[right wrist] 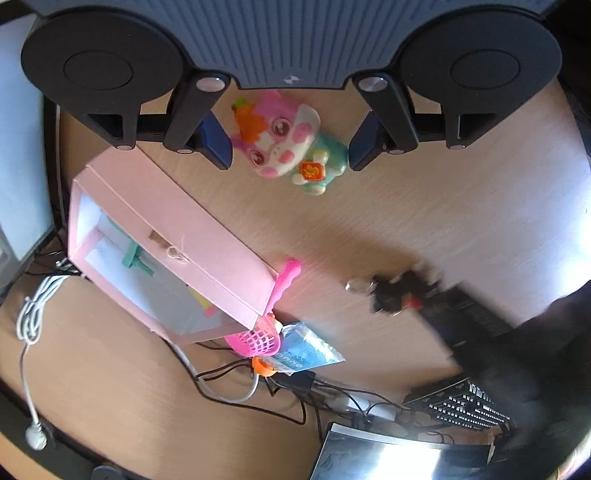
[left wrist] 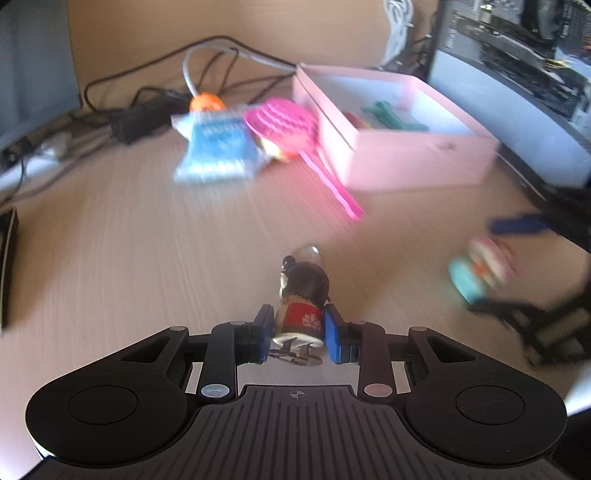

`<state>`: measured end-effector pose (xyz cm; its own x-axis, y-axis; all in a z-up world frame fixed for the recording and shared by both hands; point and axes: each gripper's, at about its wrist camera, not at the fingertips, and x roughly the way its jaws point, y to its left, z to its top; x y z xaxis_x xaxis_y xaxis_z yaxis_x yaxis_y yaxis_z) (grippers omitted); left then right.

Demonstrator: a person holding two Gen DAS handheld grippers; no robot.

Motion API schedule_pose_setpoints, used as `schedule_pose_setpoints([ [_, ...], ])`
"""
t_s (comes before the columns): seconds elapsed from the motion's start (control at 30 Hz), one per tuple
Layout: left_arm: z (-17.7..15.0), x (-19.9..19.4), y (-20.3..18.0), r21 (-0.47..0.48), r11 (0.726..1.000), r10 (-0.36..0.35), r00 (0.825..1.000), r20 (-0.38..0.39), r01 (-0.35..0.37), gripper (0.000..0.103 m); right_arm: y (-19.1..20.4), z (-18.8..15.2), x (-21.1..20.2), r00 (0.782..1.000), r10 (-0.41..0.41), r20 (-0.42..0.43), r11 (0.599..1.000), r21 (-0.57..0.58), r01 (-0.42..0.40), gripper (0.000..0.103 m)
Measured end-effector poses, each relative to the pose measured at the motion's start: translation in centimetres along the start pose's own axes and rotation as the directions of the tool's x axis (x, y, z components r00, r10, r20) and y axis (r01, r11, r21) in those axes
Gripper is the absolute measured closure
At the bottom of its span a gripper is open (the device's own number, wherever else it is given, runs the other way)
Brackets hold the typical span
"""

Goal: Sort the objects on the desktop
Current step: 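Grasp the red-shirted doll keyring with the left gripper while the right gripper holds the pig, then lower the doll and pig into the pink box and open both grippers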

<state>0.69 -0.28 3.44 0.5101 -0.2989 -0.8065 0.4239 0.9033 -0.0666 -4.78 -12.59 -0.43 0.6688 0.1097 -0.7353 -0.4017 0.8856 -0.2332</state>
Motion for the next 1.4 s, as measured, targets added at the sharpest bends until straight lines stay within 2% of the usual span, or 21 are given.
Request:
schedule_pose_setpoints([
  [0.1,-1.3,-0.7,-0.4,-0.007,1.000,-0.014,1.000,-0.011,0.014,0.067,-0.7,0.4,0.9,0.999,0.029,-0.025,0.997,0.076,-0.027,0.036],
  [0.17,-1.6,-0.8,-0.8,-0.001,1.000,-0.002,1.000,-0.004,0.002,0.056,-1.3,0.5,1.4,0.998,0.050,-0.040,0.987,0.153,-0.044,0.046],
  [0.23,-1.6,-0.7,-0.9,-0.008,1.000,0.005,1.000,-0.003,-0.005,0.050,-1.7,0.6,1.7,0.996,0.069,-0.054,0.975,0.217,-0.056,0.046],
  [0.33,-1.2,-0.2,-1.5,0.019,1.000,0.016,1.000,0.002,-0.016,0.048,-1.9,0.4,1.9,0.995,0.088,-0.046,0.966,0.249,-0.074,0.046],
  [0.4,-1.0,0.2,-2.0,0.045,0.998,0.031,1.000,0.006,-0.031,0.051,-1.8,0.4,2.0,0.995,0.086,-0.044,0.962,0.264,-0.072,0.046],
  [0.43,-0.8,0.3,-2.2,0.050,0.998,0.038,0.999,0.005,-0.038,0.052,-1.7,0.4,2.0,0.996,0.082,-0.045,0.961,0.268,-0.067,0.051],
  [0.53,-0.7,0.3,-2.5,0.053,0.997,0.049,0.999,-0.001,-0.049,0.067,-1.5,0.1,1.5,0.996,0.064,-0.055,0.958,0.283,-0.046,0.055],
  [0.73,-1.3,-0.6,-3.1,0.055,0.998,0.039,0.999,-0.003,-0.039,0.067,-2.1,-1.4,0.1,0.996,0.036,-0.077,0.949,0.314,-0.010,0.055],
  [0.87,-0.6,-1.8,-3.6,0.057,0.998,0.021,1.000,0.022,-0.023,0.067,-3.0,-1.2,-1.4,0.998,0.027,-0.064,0.941,0.338,-0.004,0.056],
  [1.03,2.0,-4.0,-4.5,0.082,0.997,-0.014,0.995,0.096,0.006,0.068,-5.2,1.5,-5.7,0.998,-0.015,0.053,0.942,0.337,-0.004,0.056],
  [1.2,6.7,-5.6,-5.1,0.118,0.993,-0.028,0.977,0.212,0.003,0.068,-8.9,5.4,-9.8,0.977,-0.113,0.183,0.938,0.344,0.044,0.056],
  [1.3,10.2,-5.6,-5.6,0.148,0.989,-0.044,0.959,0.280,0.002,0.068,-11.4,7.1,-10.6,0.961,-0.162,0.226,0.921,0.384,0.065,0.056],
  [1.4,13.5,-4.0,-6.3,0.166,0.986,-0.075,0.951,0.301,0.026,0.068,-13.9,8.0,-9.8,0.956,-0.189,0.226,0.897,0.435,0.075,0.056],
])
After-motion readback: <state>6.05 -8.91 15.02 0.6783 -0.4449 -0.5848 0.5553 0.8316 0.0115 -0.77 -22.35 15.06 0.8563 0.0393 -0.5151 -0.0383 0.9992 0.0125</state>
